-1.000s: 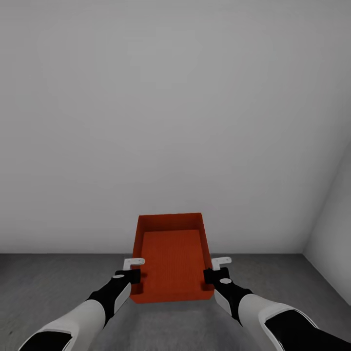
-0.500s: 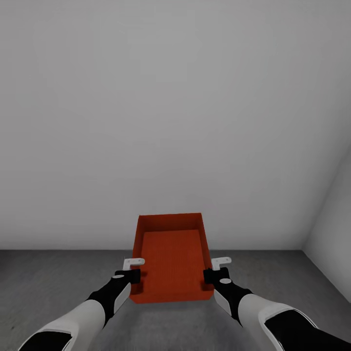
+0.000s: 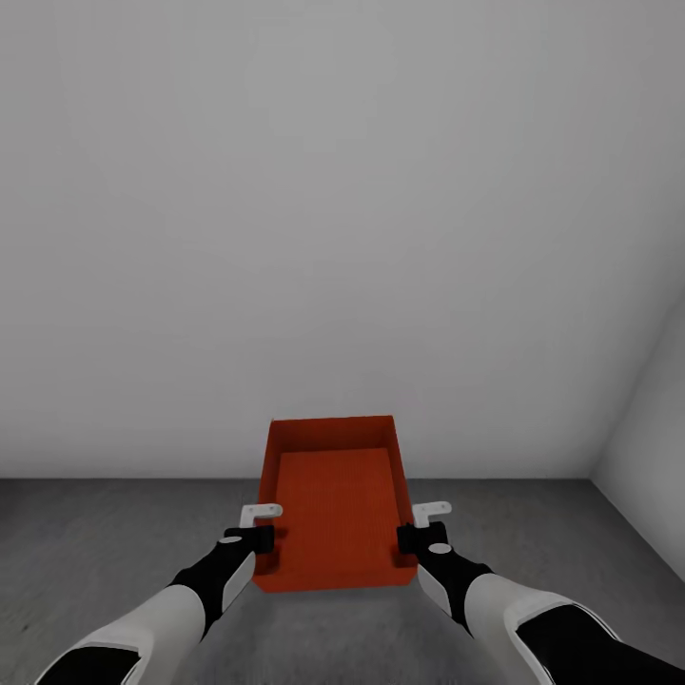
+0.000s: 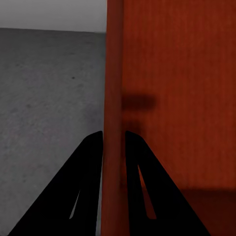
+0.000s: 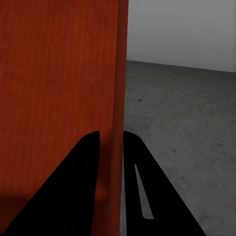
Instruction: Move the two storage containers from the living room to the garage. In the garage, place one container on the floor and stack the other container on top of it (either order is fine).
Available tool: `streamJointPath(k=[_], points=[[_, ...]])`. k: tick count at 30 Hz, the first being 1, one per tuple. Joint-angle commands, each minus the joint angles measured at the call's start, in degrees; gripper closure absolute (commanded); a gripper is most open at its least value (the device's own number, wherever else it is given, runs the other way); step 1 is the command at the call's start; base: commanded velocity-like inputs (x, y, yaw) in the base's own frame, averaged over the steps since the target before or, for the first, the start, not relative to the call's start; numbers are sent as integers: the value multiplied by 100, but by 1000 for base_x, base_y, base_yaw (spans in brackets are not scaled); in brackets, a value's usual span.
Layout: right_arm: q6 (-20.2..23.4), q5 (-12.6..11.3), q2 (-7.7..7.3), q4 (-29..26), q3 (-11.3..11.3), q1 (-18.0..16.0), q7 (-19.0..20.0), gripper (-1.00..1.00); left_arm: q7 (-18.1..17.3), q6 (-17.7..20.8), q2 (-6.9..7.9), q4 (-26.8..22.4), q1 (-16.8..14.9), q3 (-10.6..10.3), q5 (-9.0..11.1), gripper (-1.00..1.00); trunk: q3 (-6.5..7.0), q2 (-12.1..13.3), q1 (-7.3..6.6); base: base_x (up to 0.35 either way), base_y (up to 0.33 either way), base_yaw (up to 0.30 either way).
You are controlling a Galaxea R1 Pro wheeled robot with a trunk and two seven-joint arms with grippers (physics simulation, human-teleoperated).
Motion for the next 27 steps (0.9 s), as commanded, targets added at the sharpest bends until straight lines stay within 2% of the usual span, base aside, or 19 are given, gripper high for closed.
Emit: streamJointPath(k=[1,27], points=[[-8,-35,104,9,-472,-4,79,100,174,26,0,-37,-4,224,-101,100,-34,-46,23,0,0,0],[-5,-35,118,9,-462,-4,71,100,176,27,2,-23,-4,224,-92,100,-739,-1089,594,0,0,0]])
